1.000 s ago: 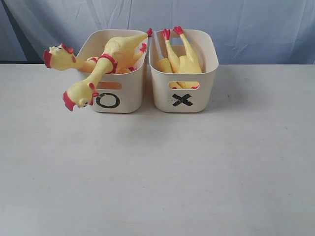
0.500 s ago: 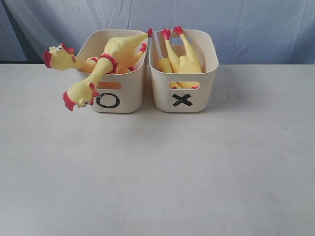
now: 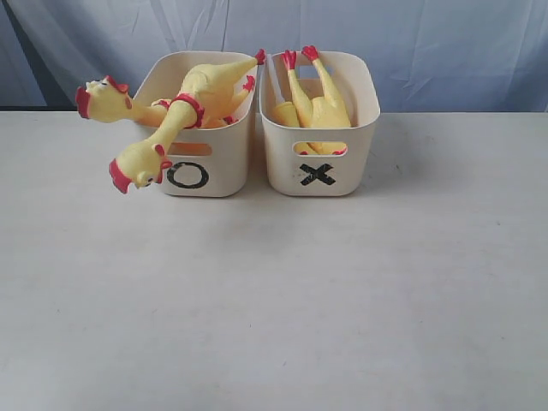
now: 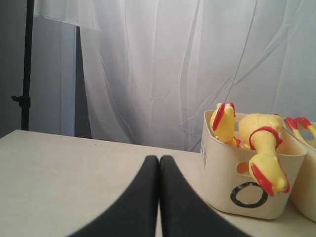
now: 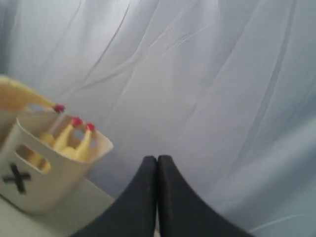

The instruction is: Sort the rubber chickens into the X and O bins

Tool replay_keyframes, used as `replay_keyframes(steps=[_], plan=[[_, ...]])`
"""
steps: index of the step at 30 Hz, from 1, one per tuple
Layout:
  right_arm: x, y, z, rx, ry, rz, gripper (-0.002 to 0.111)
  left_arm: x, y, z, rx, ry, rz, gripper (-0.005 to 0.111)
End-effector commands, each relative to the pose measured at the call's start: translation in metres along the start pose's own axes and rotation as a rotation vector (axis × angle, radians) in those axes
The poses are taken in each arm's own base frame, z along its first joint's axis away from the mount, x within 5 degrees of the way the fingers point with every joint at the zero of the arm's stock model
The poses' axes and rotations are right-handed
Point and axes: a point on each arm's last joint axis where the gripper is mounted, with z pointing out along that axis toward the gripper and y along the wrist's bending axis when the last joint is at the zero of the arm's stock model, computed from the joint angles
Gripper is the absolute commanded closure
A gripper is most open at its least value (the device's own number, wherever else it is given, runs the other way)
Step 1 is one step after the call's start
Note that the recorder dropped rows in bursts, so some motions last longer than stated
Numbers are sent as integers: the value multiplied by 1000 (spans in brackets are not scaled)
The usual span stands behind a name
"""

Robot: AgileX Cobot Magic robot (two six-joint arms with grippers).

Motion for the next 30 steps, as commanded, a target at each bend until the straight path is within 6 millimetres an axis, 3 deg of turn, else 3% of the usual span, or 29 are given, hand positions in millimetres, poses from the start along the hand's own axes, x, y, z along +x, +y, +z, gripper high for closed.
replay_keyframes(steps=[1, 4, 10, 17, 30], plan=[[8, 3, -1, -42, 65, -580, 109, 3, 1, 0, 0, -14, -8, 107], [11, 2, -1, -61, 100, -847, 109, 5, 1, 0, -4, 2, -8, 107], [20, 4, -2, -124, 156, -1099, 109, 4, 0, 0, 7, -4, -8, 107], [61, 30, -4, -301, 239, -1102, 109, 5, 0, 0, 6, 0, -8, 107], [66, 34, -7, -359, 264, -1090, 109, 19, 4, -1, -31, 159, -4, 107]])
